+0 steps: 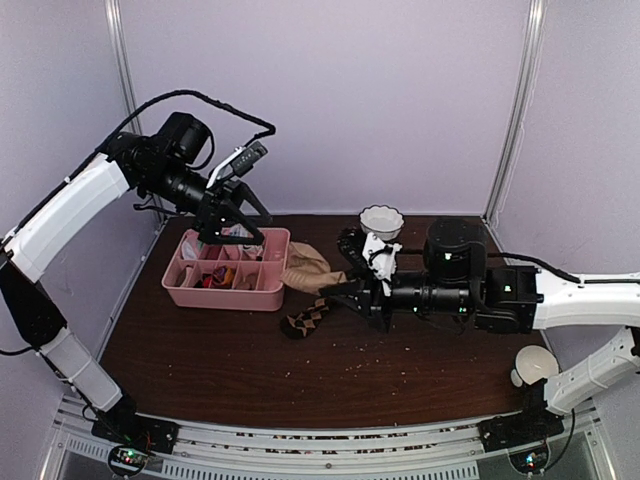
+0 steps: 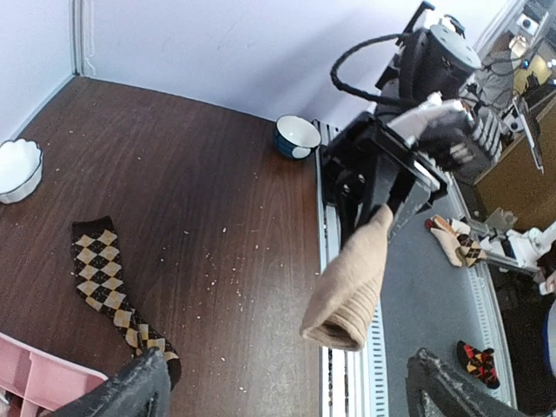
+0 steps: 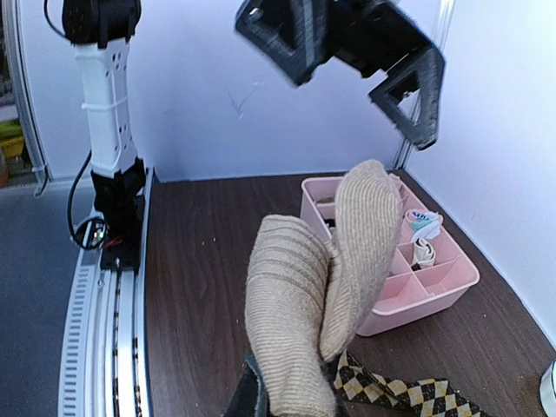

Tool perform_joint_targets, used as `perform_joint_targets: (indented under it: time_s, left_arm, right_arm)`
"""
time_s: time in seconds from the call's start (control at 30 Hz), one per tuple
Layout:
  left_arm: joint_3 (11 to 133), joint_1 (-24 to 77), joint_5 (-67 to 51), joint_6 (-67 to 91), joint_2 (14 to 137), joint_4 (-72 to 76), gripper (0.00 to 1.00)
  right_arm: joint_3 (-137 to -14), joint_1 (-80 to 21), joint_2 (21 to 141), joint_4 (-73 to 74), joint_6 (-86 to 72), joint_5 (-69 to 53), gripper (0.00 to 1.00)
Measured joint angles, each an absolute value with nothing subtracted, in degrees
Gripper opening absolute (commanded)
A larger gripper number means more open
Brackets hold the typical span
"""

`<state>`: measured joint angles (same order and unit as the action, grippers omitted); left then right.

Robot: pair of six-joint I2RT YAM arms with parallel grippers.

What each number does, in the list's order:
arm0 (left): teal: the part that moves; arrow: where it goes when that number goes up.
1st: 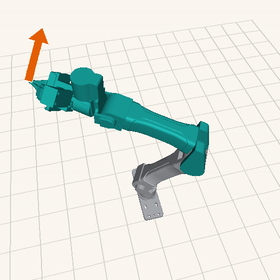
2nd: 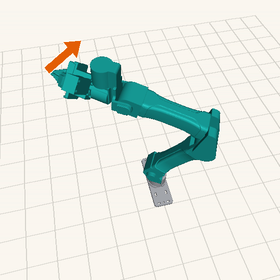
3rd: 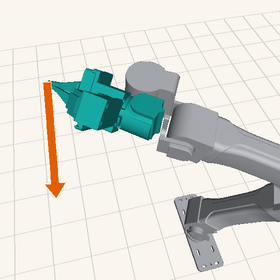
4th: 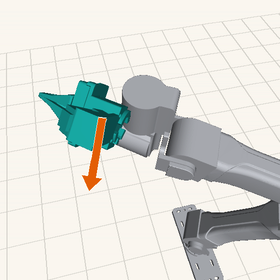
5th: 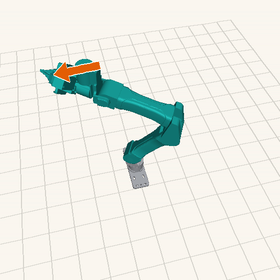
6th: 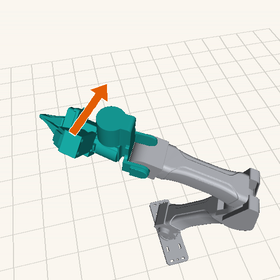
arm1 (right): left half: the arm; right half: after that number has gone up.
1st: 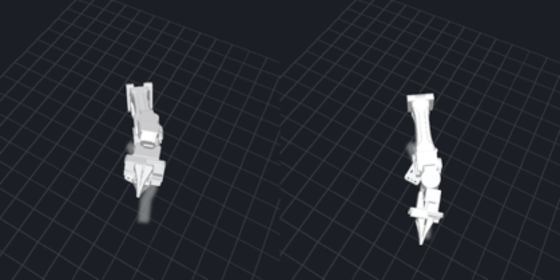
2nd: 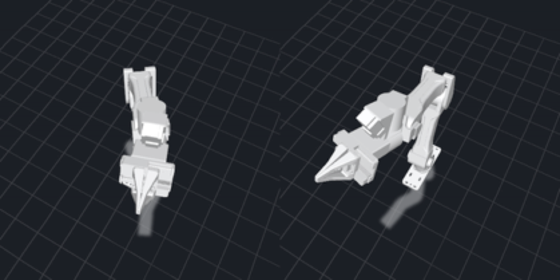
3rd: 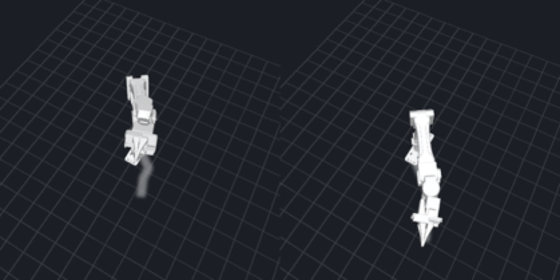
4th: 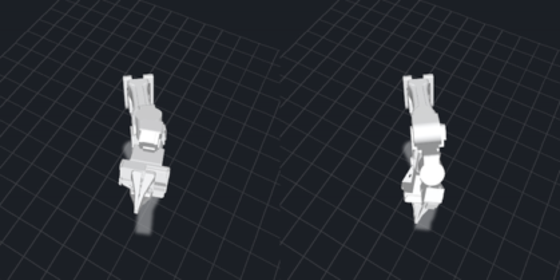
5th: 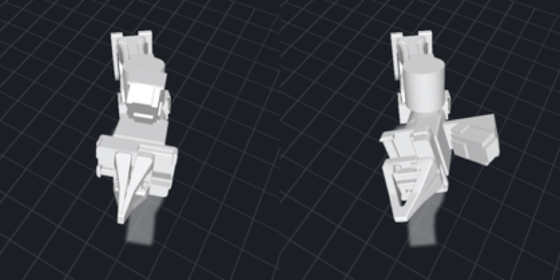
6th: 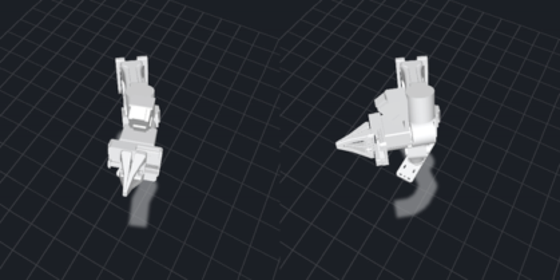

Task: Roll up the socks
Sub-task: Roll the sock at the center of the board.

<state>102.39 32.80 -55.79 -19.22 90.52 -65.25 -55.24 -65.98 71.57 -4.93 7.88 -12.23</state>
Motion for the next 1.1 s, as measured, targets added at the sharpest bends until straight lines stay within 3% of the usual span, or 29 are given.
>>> perform_joint_targets:
  time_s: [0.53,0.97,1.1]
  left_arm:
    - [85.45,31.55,-67.55,-6.9,89.89,-53.98,0.96]
    - [84.75,32.16,-74.63,-10.28,89.69,-54.06,0.93]
    - [84.75,33.06,-74.15,-12.73,89.67,-55.59,0.89]
  right_arm:
    - [-71.05,-73.82,82.65,9.65,24.91,-1.85,0.0]
    - [-72.07,-73.91,84.88,9.04,25.85,3.09,0.0]
    - [-72.07,-73.91,84.86,7.64,25.32,3.31,0.0]
